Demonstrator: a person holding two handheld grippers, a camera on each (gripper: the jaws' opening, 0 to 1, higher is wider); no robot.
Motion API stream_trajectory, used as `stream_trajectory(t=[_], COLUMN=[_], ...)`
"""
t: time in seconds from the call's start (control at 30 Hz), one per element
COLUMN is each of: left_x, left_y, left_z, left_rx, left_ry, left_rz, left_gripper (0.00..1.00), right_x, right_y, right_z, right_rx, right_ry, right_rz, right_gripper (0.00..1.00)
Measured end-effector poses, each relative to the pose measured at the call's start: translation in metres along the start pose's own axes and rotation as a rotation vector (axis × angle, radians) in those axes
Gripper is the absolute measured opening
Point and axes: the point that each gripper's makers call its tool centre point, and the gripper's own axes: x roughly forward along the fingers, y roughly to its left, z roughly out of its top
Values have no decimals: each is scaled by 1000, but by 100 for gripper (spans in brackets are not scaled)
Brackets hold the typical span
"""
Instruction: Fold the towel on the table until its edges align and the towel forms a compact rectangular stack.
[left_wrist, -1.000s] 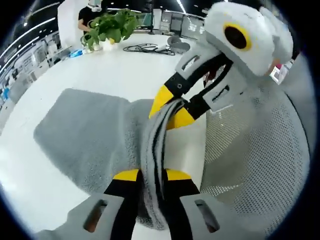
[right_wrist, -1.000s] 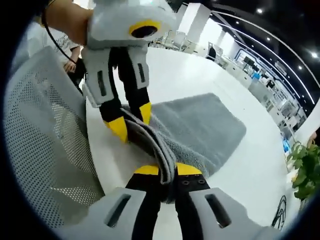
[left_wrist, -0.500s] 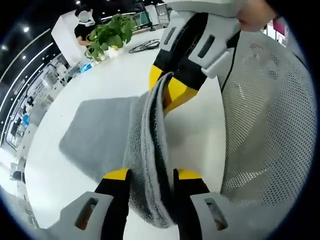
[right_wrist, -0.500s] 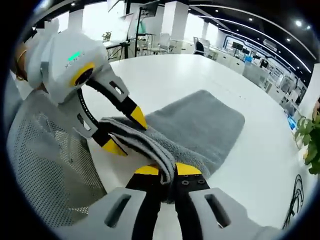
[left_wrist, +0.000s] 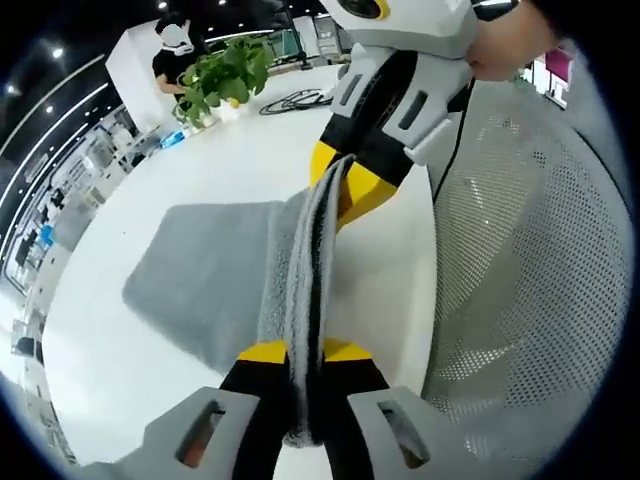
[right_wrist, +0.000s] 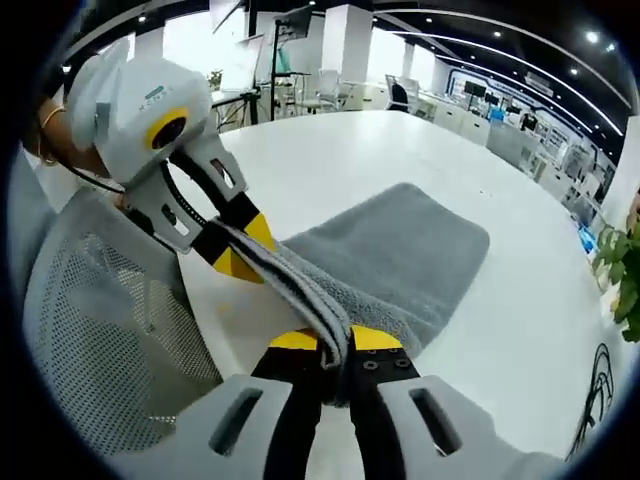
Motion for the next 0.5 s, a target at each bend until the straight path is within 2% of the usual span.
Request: stream_trajectory(t=[0.07,0.27,0.33,0.5], left_x=[0,-14,-20,-30], left_y=[-8,-21,-24,-36], left_z=[0,8,11,15], left_rx=[-30,-51,-87,-108], left_ry=[-2,-24,-39,-55], left_rz=[-47,-96,-99,-112], left_gripper=[9,9,9,8], right_x=[-4,-21,-27,-40], right_y=[2,14,19,30], right_z=[-2,-5,-7,-7], right_rx=[8,34,36,67], right_ry=[-1,-3,-1,-9], right_rz=[11,41,48,60], right_gripper=[6,6,6,6])
